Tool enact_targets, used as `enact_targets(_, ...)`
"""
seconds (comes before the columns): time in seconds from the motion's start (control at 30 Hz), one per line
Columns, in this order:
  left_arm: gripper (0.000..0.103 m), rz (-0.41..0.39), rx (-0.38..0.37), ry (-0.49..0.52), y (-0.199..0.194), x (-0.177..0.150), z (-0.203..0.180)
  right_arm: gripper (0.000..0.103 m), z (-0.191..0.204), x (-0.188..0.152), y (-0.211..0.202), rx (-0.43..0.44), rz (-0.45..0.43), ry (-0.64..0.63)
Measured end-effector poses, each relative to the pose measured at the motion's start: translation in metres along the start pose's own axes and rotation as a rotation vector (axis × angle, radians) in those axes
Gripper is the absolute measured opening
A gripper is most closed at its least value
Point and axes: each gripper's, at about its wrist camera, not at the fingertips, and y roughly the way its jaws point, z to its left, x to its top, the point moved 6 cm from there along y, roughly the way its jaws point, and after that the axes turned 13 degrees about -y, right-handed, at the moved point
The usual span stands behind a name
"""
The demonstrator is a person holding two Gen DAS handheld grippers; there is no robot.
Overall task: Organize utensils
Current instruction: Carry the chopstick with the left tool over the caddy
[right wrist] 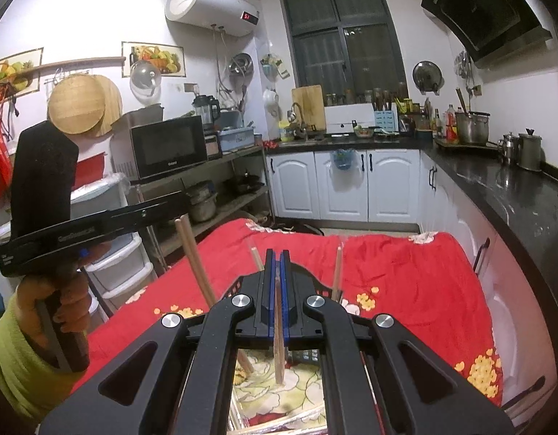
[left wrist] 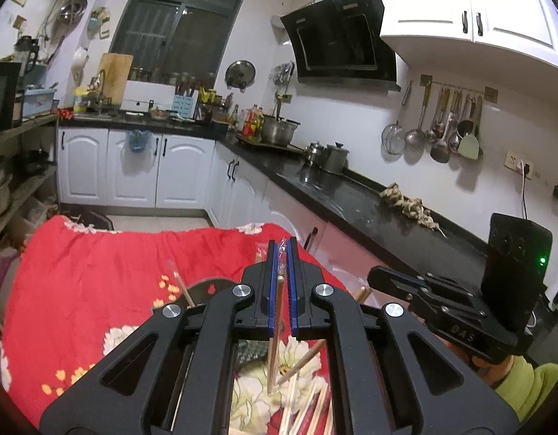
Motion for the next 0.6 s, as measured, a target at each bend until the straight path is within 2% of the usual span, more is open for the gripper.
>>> enact_targets(0.3, 0.002, -0.048, 0.012, 0.025, -0.001, 0.031, -0.009, 0.003, -0.004, 0.030, -0.001, -0.004, -0.056, -0.004)
enact_targets(0.6, 0.002, -0.117, 0.044, 0.037, -0.005, 0.065, -0.007, 0.003, -0.023, 0.063, -0.004, -0.053, -0.129, 0.000)
